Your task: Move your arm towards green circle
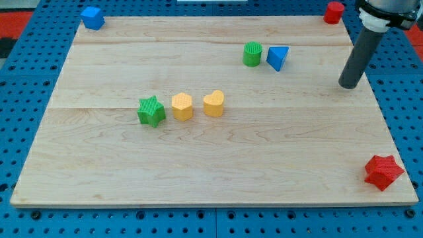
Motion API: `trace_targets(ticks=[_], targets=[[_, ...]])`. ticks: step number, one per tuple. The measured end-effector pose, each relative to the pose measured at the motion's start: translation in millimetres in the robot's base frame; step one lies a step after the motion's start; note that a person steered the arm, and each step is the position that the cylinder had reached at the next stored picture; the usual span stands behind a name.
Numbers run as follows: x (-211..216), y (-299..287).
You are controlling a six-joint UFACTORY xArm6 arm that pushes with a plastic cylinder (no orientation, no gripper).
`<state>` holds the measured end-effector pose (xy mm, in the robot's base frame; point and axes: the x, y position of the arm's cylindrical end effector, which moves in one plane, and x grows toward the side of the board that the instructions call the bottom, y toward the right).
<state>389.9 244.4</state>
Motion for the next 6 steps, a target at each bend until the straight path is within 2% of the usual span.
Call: trace_targets(ticks=[1, 3, 5, 6], targets=[[-12.3, -8.6], [-15.5, -118.3], [-32.9, -164.5], [-35.0, -223.9]])
